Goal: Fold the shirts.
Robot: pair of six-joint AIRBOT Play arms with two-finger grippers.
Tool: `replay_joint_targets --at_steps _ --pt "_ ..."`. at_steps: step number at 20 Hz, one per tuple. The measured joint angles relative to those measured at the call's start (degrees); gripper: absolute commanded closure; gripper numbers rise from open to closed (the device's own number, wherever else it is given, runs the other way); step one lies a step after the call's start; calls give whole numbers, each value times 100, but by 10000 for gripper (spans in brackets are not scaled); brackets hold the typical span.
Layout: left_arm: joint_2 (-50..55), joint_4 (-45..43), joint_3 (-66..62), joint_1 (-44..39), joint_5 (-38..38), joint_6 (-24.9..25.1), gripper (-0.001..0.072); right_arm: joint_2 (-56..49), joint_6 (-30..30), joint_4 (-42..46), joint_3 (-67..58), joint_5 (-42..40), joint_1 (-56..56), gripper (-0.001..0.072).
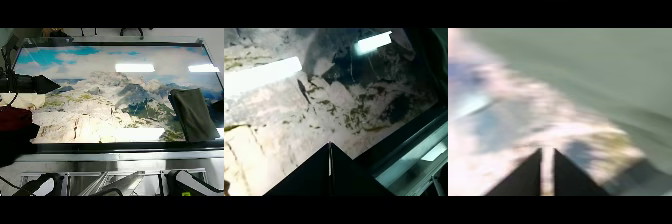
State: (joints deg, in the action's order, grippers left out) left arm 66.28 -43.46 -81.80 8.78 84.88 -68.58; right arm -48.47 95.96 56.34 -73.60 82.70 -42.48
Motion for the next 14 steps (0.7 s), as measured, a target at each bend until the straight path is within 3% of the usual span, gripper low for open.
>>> replay_joint_targets --at_steps 3,6,10,14 --pt "-330 4 433 -2 63 -83 686 286 -459 -549 149 -129 560 694" --pt "-1121 4 1519 -4 24 -105 686 890 -717 -586 1058 -448 1637 693" --pt "-2347 -39 3182 -4 -127 -127 686 1665 -837 -542 2643 -1196 3110 693" --pt "-3128 -42 4006 -4 -219 -140 685 1884 -879 -549 3322 -1582 3886 693"
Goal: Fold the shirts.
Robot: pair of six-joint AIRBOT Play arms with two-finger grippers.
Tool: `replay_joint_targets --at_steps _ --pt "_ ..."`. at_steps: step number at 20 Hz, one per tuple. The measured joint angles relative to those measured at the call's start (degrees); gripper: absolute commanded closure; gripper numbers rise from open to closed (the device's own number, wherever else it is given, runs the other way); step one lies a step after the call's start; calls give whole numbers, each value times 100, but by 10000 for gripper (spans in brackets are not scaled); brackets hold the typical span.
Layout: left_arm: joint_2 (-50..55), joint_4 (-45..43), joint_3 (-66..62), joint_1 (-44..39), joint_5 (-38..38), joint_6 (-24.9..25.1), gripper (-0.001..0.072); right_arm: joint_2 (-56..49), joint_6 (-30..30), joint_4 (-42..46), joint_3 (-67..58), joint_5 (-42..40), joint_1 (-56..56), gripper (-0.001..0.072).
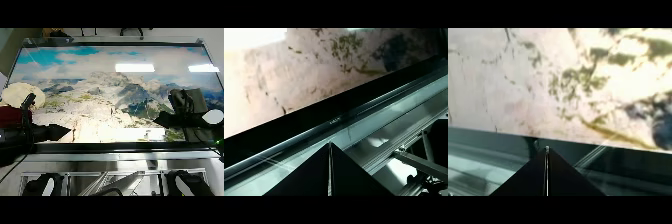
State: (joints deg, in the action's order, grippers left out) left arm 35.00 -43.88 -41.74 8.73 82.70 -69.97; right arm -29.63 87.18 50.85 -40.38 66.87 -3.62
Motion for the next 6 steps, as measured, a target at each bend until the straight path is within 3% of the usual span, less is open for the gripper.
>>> replay_joint_targets --at_steps 6 --pt "-411 0 273 0 -17 -101 685 57 -26 -57 210 -111 258 693"
